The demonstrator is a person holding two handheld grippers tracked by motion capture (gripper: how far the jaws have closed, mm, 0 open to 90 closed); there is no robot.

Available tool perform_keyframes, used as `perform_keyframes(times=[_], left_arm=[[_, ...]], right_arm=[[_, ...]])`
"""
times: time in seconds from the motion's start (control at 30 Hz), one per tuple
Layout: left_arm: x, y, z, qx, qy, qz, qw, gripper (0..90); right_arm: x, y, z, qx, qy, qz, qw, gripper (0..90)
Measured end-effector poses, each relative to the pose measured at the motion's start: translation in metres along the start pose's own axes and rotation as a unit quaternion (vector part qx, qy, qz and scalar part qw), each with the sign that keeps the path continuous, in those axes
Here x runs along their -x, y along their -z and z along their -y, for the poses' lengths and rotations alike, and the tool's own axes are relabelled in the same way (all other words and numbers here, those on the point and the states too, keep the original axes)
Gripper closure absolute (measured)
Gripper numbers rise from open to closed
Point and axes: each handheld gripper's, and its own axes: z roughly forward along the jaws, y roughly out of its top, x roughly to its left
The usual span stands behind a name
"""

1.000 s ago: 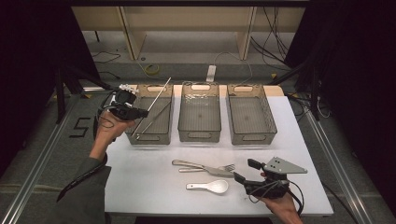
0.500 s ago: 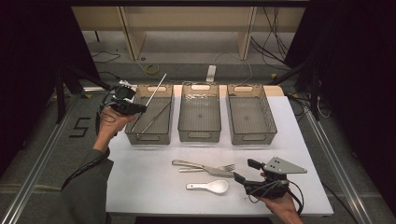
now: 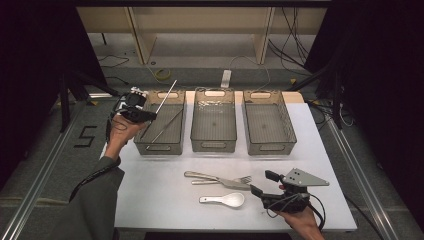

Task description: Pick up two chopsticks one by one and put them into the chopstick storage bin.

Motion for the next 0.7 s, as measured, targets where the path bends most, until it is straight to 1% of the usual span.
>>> perform_keyframes(times=[0.07, 0.2, 0.23, 0.3, 0.37, 0.63, 0.7], left_arm=[[-0.002, -0.002, 0.001, 0.001, 0.007, 0.002, 1.0000, 84.8], [-0.002, -0.005, 0.003, -0.005, 0.006, 0.005, 1.0000, 84.8], [-0.002, -0.005, 0.004, -0.006, 0.005, 0.004, 1.0000, 84.8], [-0.002, -0.007, 0.004, -0.004, 0.008, 0.004, 1.0000, 84.8], [-0.002, -0.009, 0.005, -0.009, 0.005, 0.002, 0.9999, 84.8], [-0.004, -0.014, 0.011, -0.014, 0.009, -0.001, 0.9999, 84.8], [-0.005, -0.015, 0.013, -0.018, 0.007, 0.000, 0.9998, 84.8]], right_arm=[[0.000, 0.000, 0.000, 0.000, 0.000, 0.000, 1.0000, 26.5], [0.000, 0.000, 0.000, 0.000, 0.000, 0.000, 1.0000, 26.5], [0.000, 0.000, 0.000, 0.000, 0.000, 0.000, 1.0000, 26.5], [0.000, 0.000, 0.000, 0.000, 0.000, 0.000, 1.0000, 26.5], [0.000, 0.000, 0.000, 0.000, 0.000, 0.000, 1.0000, 26.5], [0.000, 0.000, 0.000, 0.000, 0.000, 0.000, 1.0000, 26.5], [0.000, 0.000, 0.000, 0.000, 0.000, 0.000, 1.0000, 26.5]])
